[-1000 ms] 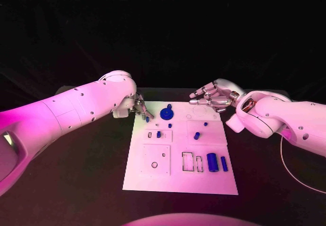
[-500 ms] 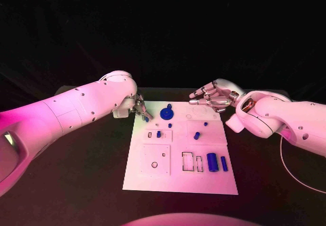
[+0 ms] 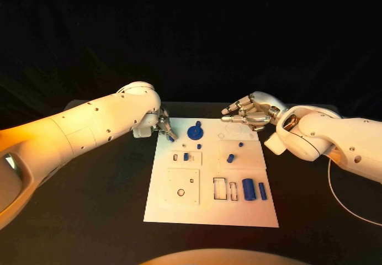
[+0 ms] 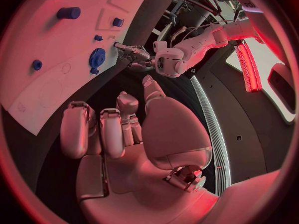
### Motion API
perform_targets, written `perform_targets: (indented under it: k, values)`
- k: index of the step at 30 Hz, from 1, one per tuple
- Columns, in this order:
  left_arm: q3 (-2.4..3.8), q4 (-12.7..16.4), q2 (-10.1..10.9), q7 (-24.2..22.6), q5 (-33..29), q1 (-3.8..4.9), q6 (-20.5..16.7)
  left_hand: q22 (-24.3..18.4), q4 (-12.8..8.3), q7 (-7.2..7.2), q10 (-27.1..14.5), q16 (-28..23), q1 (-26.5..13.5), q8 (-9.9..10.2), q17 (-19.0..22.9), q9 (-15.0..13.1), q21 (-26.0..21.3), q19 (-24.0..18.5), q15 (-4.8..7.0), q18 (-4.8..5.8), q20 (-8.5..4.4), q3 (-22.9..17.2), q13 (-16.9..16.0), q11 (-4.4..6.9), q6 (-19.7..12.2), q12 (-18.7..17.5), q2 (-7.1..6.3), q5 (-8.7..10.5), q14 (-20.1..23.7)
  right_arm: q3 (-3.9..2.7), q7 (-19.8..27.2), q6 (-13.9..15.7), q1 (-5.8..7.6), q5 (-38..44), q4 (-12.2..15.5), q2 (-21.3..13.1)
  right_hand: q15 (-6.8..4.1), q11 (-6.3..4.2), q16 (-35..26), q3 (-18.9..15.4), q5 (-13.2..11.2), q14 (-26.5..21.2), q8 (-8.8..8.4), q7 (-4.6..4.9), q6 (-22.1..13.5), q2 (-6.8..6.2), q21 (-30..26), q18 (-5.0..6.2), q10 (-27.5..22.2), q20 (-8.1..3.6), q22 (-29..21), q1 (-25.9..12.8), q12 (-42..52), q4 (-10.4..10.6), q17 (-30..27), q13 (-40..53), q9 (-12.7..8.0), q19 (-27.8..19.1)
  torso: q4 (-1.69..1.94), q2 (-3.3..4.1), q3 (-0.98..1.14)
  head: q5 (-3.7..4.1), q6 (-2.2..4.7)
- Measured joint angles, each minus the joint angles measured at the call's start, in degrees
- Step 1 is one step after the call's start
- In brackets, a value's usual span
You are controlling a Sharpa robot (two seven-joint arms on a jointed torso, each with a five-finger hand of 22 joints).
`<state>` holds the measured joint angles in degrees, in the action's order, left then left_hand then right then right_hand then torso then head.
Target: Assemble the parts on the task board
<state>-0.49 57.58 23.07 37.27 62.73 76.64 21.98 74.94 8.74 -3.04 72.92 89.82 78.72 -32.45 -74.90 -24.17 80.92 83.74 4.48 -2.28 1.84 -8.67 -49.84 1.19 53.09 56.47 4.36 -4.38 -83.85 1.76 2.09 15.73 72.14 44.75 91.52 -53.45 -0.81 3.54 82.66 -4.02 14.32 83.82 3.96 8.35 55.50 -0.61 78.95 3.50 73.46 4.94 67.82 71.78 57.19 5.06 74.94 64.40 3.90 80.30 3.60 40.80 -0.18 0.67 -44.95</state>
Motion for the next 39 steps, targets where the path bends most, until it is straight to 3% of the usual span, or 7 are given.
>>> perform_targets:
  k: [5,6,8,15,20,30,39]
  values:
    - [-0.05,0.82,0.73,-0.45,-0.9,-0.08,-0.81,0.0,3.78,-0.31,-0.15,0.0,-0.28,-1.04,0.0,-0.04,-0.26,0.0,0.0,0.01,0.0,-3.96,0.82,-0.15,-0.31,-0.25,-0.71,0.0,0.0,0.0,0.0,-0.09,0.0,0.0,-0.04,0.0,0.0,0.0,0.0,0.0,0.0,0.0,0.0,0.0,0.0,0.0,0.0,0.0,0.0,0.0,0.0,0.0,0.0,0.0,0.0,0.0,0.0,0.0,0.01,-0.02,0.01,0.01,-0.12]
    - [-0.06,1.3,1.12,-0.54,-1.19,-0.08,-1.07,0.0,3.58,-0.41,-0.15,0.0,-2.27,-1.77,0.0,-0.27,-0.26,0.0,0.0,0.0,0.0,-8.3,1.01,-0.15,-0.41,-0.25,-2.7,0.0,0.0,0.0,0.0,-0.11,0.0,0.0,-0.04,0.0,0.0,0.0,0.0,0.0,0.0,0.0,0.0,0.0,0.0,0.0,0.0,0.0,0.0,0.0,0.0,0.0,0.0,0.0,-0.01,0.0,0.0,0.0,0.01,-0.02,0.02,0.01,-0.13]
    - [-0.06,2.23,1.85,-0.66,-1.64,-0.08,-1.52,-0.01,2.82,-0.41,-0.15,0.0,-3.64,-2.11,-0.02,-0.59,-0.26,0.0,0.0,0.01,0.0,-10.99,1.08,-0.15,-0.41,-0.25,-4.07,0.0,0.0,0.0,0.0,-0.16,0.0,0.0,-0.04,-0.01,0.0,0.0,0.0,0.0,0.0,0.0,0.0,0.0,0.0,0.0,0.0,0.0,0.0,0.0,0.0,0.0,0.0,0.0,-0.01,0.0,0.0,0.0,0.02,-0.03,0.02,0.01,-0.1]
    - [-0.17,7.77,5.54,-0.92,-3.49,-0.05,-4.31,-0.01,1.27,-0.42,0.21,0.0,-6.5,-3.12,-0.04,-0.82,-0.26,0.0,0.0,0.0,0.0,-15.98,1.15,-0.22,-0.41,-0.23,-6.01,-0.06,0.0,0.0,-0.04,-0.31,0.0,0.0,0.03,-0.16,0.0,0.0,0.0,-0.17,0.0,0.0,0.0,0.0,0.0,0.0,0.0,0.0,0.0,0.0,0.0,0.0,0.0,0.17,-0.01,0.0,0.0,0.0,0.09,-0.1,0.07,-0.34,0.32]
    - [-0.82,12.54,8.22,-1.12,-4.54,-0.23,-7.51,-0.01,0.71,-0.42,0.58,0.0,-7.51,-3.6,-0.04,-1.09,-0.26,0.0,0.0,0.01,0.0,-17.78,0.8,0.14,-0.41,0.33,-6.57,-0.39,0.0,0.0,-0.06,-0.35,0.0,0.0,0.06,-0.28,0.0,0.0,0.0,-0.17,0.0,0.0,0.0,0.0,0.0,0.0,0.0,0.0,0.0,0.0,0.0,0.0,0.0,0.16,-0.01,0.0,0.0,0.0,0.09,-0.09,0.06,-0.59,0.55]
    - [-1.23,20.87,13.69,-2.24,-4.9,-3.24,-14.2,-0.02,0.0,-0.2,1.31,0.0,-8.42,-4.33,-0.03,-1.39,-0.22,0.0,0.0,0.0,0.0,-19.45,0.17,0.06,-0.57,1.23,-7.48,-0.39,0.0,0.0,-0.1,-0.41,0.0,0.0,0.17,-0.62,0.0,0.0,0.0,-0.16,0.22,0.0,0.0,0.0,0.0,0.0,0.0,0.0,0.0,0.0,0.0,0.0,0.0,0.16,-0.02,0.0,0.05,0.0,0.19,-0.08,-0.03,-0.75,0.35]
    - [-1.23,23.29,15.14,-3.29,-4.14,-4.79,-15.7,-0.02,-0.77,-0.08,1.51,0.0,-9.26,-4.56,-0.03,-1.39,0.01,0.0,0.0,0.0,0.0,-20.85,0.0,0.25,-0.45,1.23,-7.86,-0.38,0.0,0.01,-0.13,-0.5,0.0,0.0,0.22,-0.64,0.0,0.0,0.0,-0.16,0.22,0.0,0.0,0.0,0.0,0.0,0.0,0.0,0.0,0.0,0.0,0.0,0.0,0.16,-0.03,0.0,0.04,0.0,0.34,-0.08,-0.15,-0.98,0.13]
